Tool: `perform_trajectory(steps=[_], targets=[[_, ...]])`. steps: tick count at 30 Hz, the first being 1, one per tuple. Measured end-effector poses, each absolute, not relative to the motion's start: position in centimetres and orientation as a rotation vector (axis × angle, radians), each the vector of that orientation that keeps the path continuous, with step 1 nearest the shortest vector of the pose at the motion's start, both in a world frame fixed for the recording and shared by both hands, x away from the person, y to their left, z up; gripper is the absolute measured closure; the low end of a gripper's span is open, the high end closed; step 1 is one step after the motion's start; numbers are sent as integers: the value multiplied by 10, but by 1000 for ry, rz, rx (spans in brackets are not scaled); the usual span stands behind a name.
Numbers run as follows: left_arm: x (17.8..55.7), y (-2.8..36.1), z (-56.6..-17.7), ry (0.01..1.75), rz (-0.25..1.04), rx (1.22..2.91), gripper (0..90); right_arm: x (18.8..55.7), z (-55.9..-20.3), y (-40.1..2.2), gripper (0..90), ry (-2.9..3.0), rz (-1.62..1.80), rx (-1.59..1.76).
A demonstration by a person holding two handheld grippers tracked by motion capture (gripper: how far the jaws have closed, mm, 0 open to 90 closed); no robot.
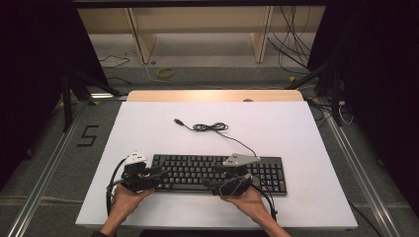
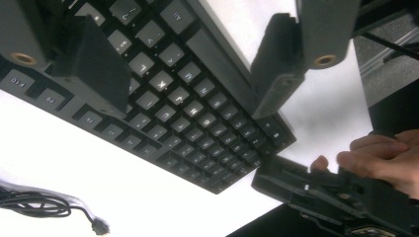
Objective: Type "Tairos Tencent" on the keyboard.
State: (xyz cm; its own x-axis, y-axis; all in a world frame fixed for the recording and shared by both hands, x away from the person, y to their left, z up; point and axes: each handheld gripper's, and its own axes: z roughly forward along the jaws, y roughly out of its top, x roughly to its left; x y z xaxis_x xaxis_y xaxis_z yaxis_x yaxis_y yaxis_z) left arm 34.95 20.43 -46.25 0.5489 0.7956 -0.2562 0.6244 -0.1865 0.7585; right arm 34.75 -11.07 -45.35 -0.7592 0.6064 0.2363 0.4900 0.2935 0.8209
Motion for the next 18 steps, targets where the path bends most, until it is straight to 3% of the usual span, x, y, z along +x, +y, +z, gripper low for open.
perform_trajectory(steps=[9,18], targets=[[343,203,-459,1124,245,1864,393,363,-453,-109,576,2418,1418,1082],[336,200,-457,1088,242,1843,338,375,-457,-104,778,2425,1350,1116]])
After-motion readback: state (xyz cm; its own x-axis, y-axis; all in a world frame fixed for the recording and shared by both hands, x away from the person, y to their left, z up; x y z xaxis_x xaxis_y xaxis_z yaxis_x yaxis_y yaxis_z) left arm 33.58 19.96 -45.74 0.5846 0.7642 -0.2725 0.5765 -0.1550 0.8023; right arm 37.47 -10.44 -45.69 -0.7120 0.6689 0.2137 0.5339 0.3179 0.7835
